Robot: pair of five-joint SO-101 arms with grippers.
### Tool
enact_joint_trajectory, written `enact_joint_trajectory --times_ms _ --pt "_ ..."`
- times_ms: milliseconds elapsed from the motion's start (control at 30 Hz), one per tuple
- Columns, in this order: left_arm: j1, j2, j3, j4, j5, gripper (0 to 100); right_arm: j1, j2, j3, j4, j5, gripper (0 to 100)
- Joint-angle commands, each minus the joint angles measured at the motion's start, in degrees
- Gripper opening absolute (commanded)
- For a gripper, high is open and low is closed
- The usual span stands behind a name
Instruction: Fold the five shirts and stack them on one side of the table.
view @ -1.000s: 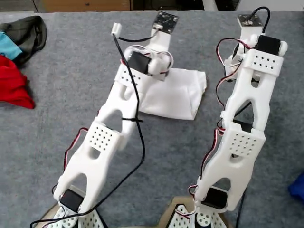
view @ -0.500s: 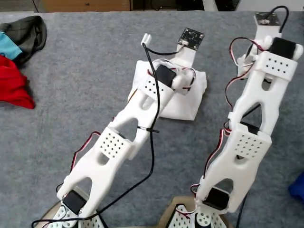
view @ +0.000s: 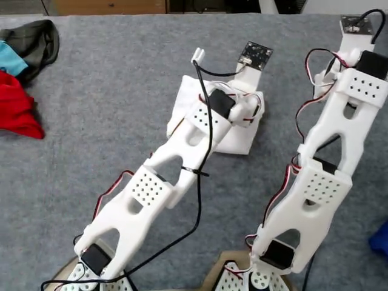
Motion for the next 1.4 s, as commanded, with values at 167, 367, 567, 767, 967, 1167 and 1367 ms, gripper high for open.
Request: enact_joint_trajectory --times_ms 167,367,567,767,967,1167,1367 --pt "1.8 -3.9 -0.2 -0.7 0.3 4 0.9 -0.5 -3.2 -0.4 0.5 22.4" --pt "1.7 -3.9 -0.2 -0.7 0.3 7 0.9 -0.5 -3.2 -0.4 0.5 22.4" --pt "1.5 -3.9 -0.6 0.4 4.3 21 0.9 -0.5 -3.2 -0.4 0.5 22.4" --pt "-3.2 -4.4 -0.9 0.2 5.5 24 0.7 -0.4 -3.2 -0.4 0.5 22.5" --pt "-15.4 -4.4 -2.3 0.6 5.5 24 0.4 -0.4 -3.0 -0.4 0.5 22.4" --pt "-22.1 -4.0 -2.4 6.2 5.5 24 -1.5 -0.4 -0.9 -0.4 0.5 22.4" --pt "-23.7 -4.4 -2.5 10.8 5.5 24 -3.1 -0.4 0.7 -0.4 0.5 22.4"
